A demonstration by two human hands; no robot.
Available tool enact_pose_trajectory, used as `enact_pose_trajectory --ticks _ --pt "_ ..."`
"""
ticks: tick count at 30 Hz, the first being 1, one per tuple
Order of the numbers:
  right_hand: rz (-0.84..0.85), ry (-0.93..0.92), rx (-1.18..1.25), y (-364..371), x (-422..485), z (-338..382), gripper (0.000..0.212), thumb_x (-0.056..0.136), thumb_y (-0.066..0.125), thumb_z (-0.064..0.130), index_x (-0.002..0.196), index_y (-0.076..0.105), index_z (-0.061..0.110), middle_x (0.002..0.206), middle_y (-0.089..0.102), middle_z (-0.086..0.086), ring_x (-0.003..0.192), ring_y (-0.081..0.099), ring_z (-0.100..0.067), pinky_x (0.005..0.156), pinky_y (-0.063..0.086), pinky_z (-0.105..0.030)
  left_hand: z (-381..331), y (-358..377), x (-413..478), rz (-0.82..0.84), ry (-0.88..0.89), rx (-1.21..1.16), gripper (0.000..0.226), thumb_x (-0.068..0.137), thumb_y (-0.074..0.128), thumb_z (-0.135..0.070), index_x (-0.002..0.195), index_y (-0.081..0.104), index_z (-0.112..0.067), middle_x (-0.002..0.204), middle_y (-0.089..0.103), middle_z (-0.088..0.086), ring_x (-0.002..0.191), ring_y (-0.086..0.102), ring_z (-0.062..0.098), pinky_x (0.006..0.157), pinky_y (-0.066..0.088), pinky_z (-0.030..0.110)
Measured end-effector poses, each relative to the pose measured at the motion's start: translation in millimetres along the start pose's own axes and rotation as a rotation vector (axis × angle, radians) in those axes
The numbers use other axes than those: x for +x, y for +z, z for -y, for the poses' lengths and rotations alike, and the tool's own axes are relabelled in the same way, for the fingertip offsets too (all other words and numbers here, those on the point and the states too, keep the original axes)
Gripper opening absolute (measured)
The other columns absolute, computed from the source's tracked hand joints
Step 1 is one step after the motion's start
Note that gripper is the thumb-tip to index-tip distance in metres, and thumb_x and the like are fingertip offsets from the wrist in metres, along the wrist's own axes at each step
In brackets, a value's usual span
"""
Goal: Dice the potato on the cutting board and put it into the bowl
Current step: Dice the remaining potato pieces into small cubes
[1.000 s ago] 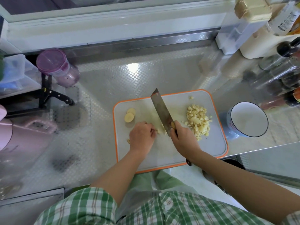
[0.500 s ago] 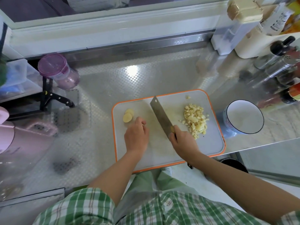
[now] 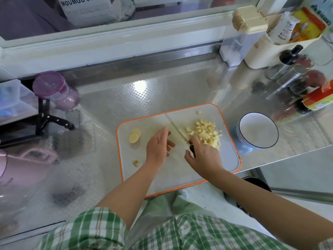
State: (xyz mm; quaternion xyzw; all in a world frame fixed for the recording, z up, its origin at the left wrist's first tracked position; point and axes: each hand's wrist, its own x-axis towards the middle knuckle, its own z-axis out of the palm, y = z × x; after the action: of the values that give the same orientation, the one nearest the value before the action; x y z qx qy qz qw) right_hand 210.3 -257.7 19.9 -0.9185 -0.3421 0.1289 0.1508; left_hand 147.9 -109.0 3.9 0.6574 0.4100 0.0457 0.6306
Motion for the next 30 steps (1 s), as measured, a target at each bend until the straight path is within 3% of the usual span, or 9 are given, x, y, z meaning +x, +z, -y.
enact_pose_trajectory --ticks 2,6,9,11,15,17,20,26,30 --pt "0.003 -0.122 -0.042 6 0 3 0.023 0.088 0.053 0.027 0.106 0.05 0.013 0.082 0.064 -0.002 0.063 0.06 -0.031 0.05 0.036 -0.03 -5 -3 2 0.05 -0.037 -0.047 0.041 0.092 0.047 -0.048 0.087 0.062 -0.011 0.071 0.07 0.012 0.056 0.059 0.021 0.046 0.045 0.028" --pt "0.079 -0.266 -0.012 10 -1 8 0.038 0.087 0.033 0.043 0.111 0.05 0.02 0.093 0.059 0.001 0.07 0.061 -0.027 0.056 0.047 -0.036 2 -7 4 -0.057 -0.099 -0.058 0.021 0.094 0.044 -0.01 0.082 0.057 0.001 0.064 0.065 0.015 0.05 0.06 0.025 0.05 0.049 0.031" --pt "0.077 -0.229 0.152 5 0 7 0.049 0.089 0.025 0.054 0.118 0.055 0.028 0.099 0.054 0.004 0.076 0.06 -0.021 0.061 0.047 -0.035 5 -9 4 -0.097 -0.144 -0.081 0.025 0.093 0.04 -0.007 0.088 0.058 0.01 0.059 0.062 0.014 0.044 0.059 0.024 0.056 0.053 0.041" --pt "0.063 -0.213 0.225 4 2 3 0.053 0.092 0.024 0.056 0.132 0.052 0.034 0.115 0.046 0.002 0.094 0.054 -0.019 0.075 0.048 -0.035 6 -9 2 -0.087 -0.143 -0.072 0.023 0.094 0.04 -0.008 0.083 0.055 0.006 0.057 0.062 0.013 0.045 0.059 0.027 0.056 0.053 0.041" --pt "0.248 -0.266 0.186 6 3 9 0.054 0.091 0.01 0.063 0.145 0.019 0.057 0.157 0.004 0.003 0.135 0.014 -0.018 0.11 0.018 -0.041 0 -8 -2 -0.104 -0.107 -0.022 0.028 0.094 0.04 -0.007 0.066 0.047 -0.006 0.049 0.055 0.01 0.039 0.054 0.023 0.046 0.046 0.029" --pt "0.318 -0.275 0.154 12 3 14 0.057 0.088 0.003 0.066 0.144 0.01 0.06 0.159 -0.015 0.008 0.141 -0.007 -0.012 0.114 0.005 -0.043 -1 -10 -4 -0.121 -0.1 -0.004 0.03 0.092 0.04 -0.006 0.062 0.047 -0.005 0.05 0.053 0.011 0.036 0.051 0.019 0.042 0.043 0.027" --pt "0.321 -0.189 0.159 22 7 18 0.061 0.086 -0.001 0.068 0.145 0.009 0.059 0.158 -0.022 0.011 0.143 -0.019 -0.008 0.116 -0.001 -0.047 0 -17 -8 -0.165 -0.101 0.055 0.033 0.092 0.041 -0.008 0.06 0.048 -0.007 0.051 0.053 0.012 0.033 0.05 0.017 0.039 0.041 0.025" --pt "0.367 -0.102 0.156 30 20 22 0.073 0.084 -0.001 0.071 0.15 0.018 0.046 0.158 -0.023 0.011 0.144 -0.022 -0.009 0.117 -0.001 -0.053 7 -35 -12 -0.299 -0.095 0.19 0.032 0.09 0.042 -0.022 0.061 0.048 -0.01 0.055 0.051 0.009 0.049 0.056 0.03 0.041 0.04 0.026" --pt "0.313 -0.104 0.198 24 24 29 0.067 0.086 0.005 0.07 0.148 0.019 0.05 0.16 -0.019 0.011 0.145 -0.019 -0.011 0.116 0.001 -0.051 6 -40 -12 -0.314 -0.054 0.274 0.034 0.082 0.041 -0.032 0.054 0.037 -0.014 0.051 0.04 0.003 0.058 0.054 0.036 0.057 0.043 0.041"
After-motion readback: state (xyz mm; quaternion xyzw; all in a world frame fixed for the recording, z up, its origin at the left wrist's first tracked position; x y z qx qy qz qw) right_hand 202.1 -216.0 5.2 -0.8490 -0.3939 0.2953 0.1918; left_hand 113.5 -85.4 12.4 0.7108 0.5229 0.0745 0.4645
